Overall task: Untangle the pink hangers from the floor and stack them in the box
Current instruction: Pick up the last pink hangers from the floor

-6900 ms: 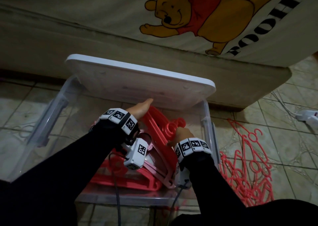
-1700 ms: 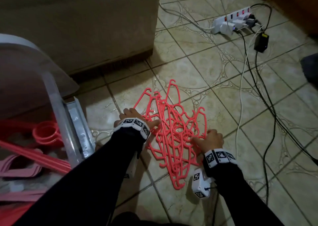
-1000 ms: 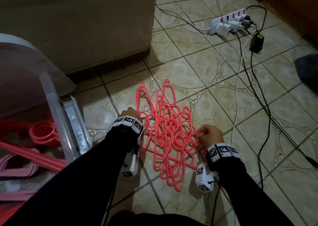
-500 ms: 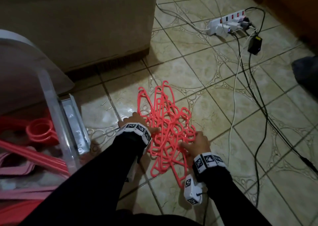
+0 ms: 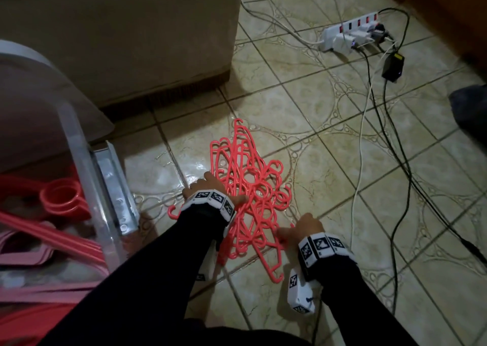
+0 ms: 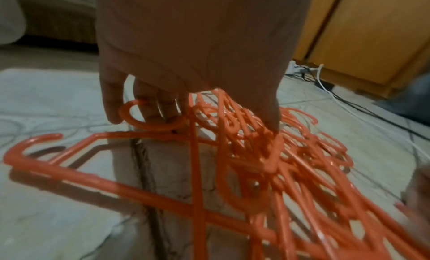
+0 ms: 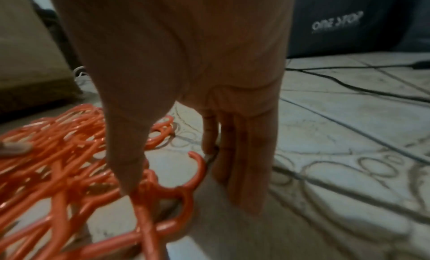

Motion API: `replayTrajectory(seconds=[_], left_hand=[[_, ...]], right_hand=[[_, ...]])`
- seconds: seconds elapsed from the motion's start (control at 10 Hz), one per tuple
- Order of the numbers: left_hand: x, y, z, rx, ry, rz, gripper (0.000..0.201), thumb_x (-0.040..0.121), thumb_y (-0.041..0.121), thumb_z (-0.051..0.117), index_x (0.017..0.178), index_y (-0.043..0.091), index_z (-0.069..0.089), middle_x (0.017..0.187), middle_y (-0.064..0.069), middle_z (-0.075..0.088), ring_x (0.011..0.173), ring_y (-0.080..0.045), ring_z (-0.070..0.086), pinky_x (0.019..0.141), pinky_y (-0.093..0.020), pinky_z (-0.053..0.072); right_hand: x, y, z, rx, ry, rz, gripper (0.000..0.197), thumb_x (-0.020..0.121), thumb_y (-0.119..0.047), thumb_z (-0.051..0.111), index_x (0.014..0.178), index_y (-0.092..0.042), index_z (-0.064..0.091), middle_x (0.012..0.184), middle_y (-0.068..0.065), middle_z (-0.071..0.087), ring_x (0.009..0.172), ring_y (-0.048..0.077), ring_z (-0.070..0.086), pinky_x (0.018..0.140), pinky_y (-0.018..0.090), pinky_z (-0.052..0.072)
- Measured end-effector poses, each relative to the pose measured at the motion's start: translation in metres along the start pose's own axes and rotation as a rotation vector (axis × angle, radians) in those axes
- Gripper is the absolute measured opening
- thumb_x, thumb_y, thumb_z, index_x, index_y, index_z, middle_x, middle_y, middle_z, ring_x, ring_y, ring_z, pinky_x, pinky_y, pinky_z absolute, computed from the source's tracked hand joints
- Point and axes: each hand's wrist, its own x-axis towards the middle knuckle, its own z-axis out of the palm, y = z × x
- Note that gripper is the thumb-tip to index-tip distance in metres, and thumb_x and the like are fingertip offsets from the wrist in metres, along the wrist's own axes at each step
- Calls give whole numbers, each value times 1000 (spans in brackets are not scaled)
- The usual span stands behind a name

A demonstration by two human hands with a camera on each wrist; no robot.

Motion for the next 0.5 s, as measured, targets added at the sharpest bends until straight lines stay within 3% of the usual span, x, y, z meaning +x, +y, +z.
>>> replayTrajectory(seconds=[0.1,0.2,0.3,0.4,0.5], left_hand=[[4,3,1,-68,-36,-16,106,59,65,76,135,5,35,126,-20,51,115,-37,51,99,-48,42],[9,3,1,-100,-54,-10,97,65,54,79,136,4,35,126,-20,53,115,-37,53,99,-48,43],[10,4,-1,-124,-88,-3,90,70,46,78,137,4,34,125,-19,55,113,-36,55,98,-47,45],[10,6,-1,-203,-112,7,86,72,39,79,136,2,35,127,-19,54,114,-34,55,94,-39,46],[5,19,1,-241,-144,35,103,65,56,77,138,1,29,123,-13,54,104,-32,57,80,-37,51]], right_hand=[[1,4,1,20,-29,-16,47,64,-30,83,92,-11,51,76,0,52,68,15,50,42,20,31],[4,6,-6,126,-26,-39,30,67,-14,82,68,-17,52,77,0,59,74,15,59,63,19,48],[5,8,-12,302,-37,-32,25,69,2,77,68,-13,58,90,15,68,85,28,67,80,37,57],[11,9,-12,339,19,-59,18,73,2,73,73,-12,62,92,15,69,89,28,66,82,36,55],[9,1,-7,321,67,-128,13,81,1,58,77,-11,63,88,13,65,83,25,61,77,29,49]])
